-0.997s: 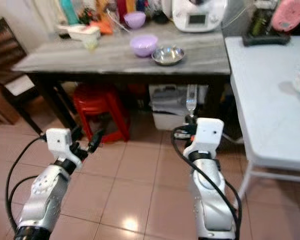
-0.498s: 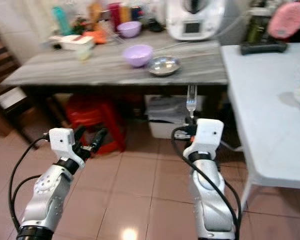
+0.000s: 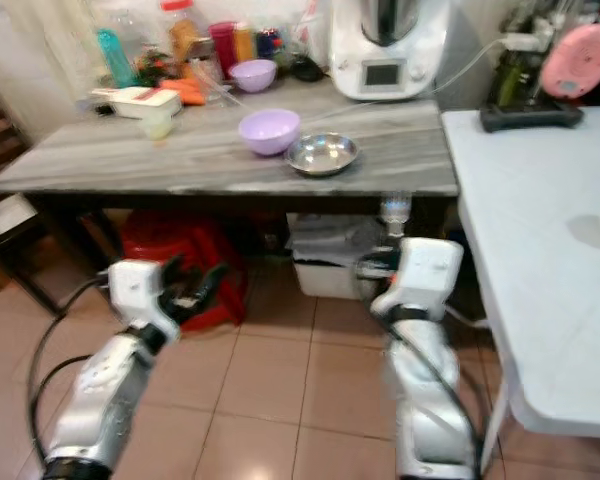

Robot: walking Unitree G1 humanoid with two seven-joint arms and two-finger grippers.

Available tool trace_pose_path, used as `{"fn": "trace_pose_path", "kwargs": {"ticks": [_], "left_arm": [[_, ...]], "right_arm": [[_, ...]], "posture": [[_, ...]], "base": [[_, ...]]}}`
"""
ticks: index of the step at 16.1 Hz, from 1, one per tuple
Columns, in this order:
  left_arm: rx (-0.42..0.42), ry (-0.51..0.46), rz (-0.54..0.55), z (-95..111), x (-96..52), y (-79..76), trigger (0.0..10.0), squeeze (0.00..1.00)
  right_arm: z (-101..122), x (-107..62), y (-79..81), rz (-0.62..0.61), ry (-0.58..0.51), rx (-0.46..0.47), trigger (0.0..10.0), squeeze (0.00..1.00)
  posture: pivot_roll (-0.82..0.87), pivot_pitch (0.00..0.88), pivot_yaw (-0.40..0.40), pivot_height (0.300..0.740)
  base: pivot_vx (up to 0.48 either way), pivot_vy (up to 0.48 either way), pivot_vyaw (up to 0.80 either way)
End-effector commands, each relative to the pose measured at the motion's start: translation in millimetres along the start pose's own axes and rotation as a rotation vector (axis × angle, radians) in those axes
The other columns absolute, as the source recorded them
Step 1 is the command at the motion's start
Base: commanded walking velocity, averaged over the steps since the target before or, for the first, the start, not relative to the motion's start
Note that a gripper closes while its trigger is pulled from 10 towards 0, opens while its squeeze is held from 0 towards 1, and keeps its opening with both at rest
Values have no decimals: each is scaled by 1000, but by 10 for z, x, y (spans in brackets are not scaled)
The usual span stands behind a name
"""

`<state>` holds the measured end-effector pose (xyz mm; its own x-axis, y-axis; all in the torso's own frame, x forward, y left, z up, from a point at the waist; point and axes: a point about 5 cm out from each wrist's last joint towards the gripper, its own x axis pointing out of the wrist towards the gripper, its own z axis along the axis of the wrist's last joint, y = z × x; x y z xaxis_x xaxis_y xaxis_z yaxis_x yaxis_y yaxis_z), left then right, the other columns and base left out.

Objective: Setting the table

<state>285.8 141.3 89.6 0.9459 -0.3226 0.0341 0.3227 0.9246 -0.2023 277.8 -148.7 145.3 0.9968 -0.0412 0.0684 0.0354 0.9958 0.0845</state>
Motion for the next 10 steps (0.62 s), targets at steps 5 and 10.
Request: {"fn": "trace_pose_path", "kwargs": {"ticks": [5,10], "left_arm": [[3,-14,-31,38,41,-64,10000,0],[0,-11,-42,23,40,-97,10000,0]], "right_arm": [[43,14,-55,-24,-21,-10,10000,0],[49,17,-61,-25,-24,-7,10000,0]], "posture": [[-89,17,116,740],[-90,19,116,740]], "base": [[374,0,0],[383,0,0]]}}
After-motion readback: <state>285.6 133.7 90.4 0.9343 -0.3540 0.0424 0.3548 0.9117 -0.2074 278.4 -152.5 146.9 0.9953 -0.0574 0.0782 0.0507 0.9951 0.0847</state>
